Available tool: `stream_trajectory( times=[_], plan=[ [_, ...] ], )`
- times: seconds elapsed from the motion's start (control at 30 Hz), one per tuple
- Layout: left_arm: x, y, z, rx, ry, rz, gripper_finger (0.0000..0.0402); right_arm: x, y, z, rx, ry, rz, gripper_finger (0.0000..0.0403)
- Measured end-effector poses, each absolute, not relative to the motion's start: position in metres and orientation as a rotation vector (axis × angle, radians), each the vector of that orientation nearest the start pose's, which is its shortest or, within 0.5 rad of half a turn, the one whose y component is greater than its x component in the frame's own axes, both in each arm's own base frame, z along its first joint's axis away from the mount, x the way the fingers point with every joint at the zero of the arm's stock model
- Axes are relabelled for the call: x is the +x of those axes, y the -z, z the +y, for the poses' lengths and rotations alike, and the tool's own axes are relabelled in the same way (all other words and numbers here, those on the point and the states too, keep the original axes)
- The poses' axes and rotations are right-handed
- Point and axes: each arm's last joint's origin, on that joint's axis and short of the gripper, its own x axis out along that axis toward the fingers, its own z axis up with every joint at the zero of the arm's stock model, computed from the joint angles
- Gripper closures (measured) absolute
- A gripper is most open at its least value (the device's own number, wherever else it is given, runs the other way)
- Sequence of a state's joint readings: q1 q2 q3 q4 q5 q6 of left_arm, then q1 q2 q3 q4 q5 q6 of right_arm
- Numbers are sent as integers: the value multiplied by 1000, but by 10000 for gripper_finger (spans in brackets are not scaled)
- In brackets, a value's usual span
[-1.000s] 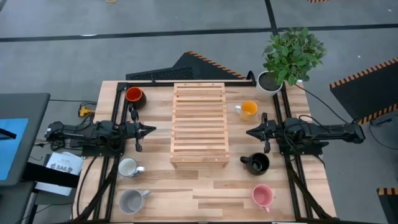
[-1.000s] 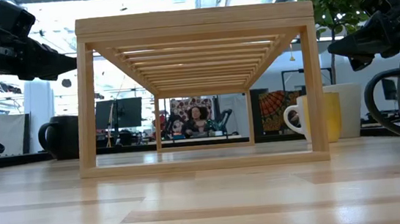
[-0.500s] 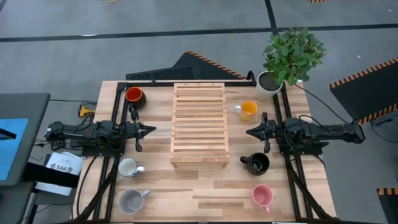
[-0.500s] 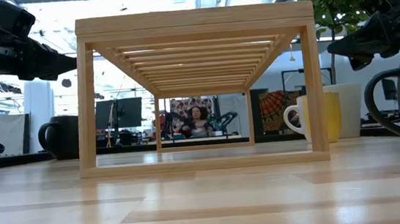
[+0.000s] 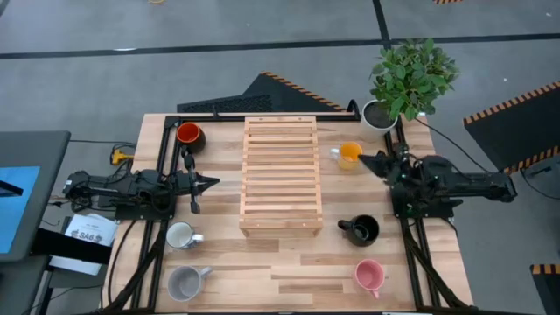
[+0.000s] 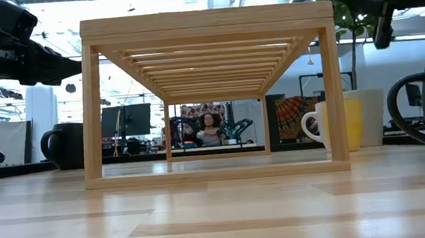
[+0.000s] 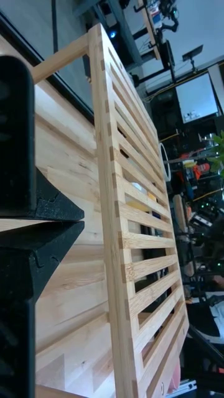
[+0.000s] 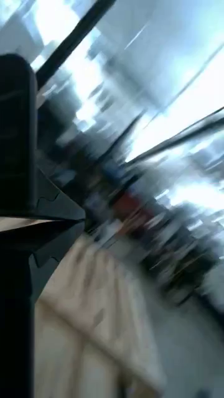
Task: Place coffee mugs
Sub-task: Put the yellow mug on the shelf
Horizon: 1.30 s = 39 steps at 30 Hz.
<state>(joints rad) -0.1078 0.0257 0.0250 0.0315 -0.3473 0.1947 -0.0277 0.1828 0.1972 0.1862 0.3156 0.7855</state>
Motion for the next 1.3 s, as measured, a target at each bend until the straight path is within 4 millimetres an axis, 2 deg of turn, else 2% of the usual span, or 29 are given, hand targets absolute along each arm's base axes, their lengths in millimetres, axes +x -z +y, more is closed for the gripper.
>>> stream_trajectory(
  times=[0.13, 0.2, 0.33, 0.53, 0.73, 0.83, 0.93, 1.13, 1.3],
  plan=[
    [97, -173, -1, 187, -242, -6, 401, 105, -254, -14, 727, 345, -123, 360],
    [97, -173, -1, 187, -241, -7, 401, 111, -258, -15, 714, 386, -43, 360],
    [97, -173, -1, 187, -242, -6, 401, 124, -255, -18, 697, 443, 61, 360],
    [97, -173, -1, 187, -241, -6, 401, 134, -236, -26, 768, 530, 226, 336],
    [97, -173, -1, 187, -242, -6, 401, 124, -240, -28, 790, 605, 482, 258],
    [97, -173, -1, 187, -242, -7, 401, 118, -251, -27, 784, 635, 540, 215],
    [97, -173, -1, 187, -242, -6, 402, 109, -254, -28, 860, 714, 594, 187],
    [97, -173, -1, 187, -241, -6, 401, 90, -244, -27, 1004, 914, 723, 180],
    [97, -173, -1, 187, -242, -7, 402, 86, -242, -26, 1061, 964, 738, 185]
  ],
)
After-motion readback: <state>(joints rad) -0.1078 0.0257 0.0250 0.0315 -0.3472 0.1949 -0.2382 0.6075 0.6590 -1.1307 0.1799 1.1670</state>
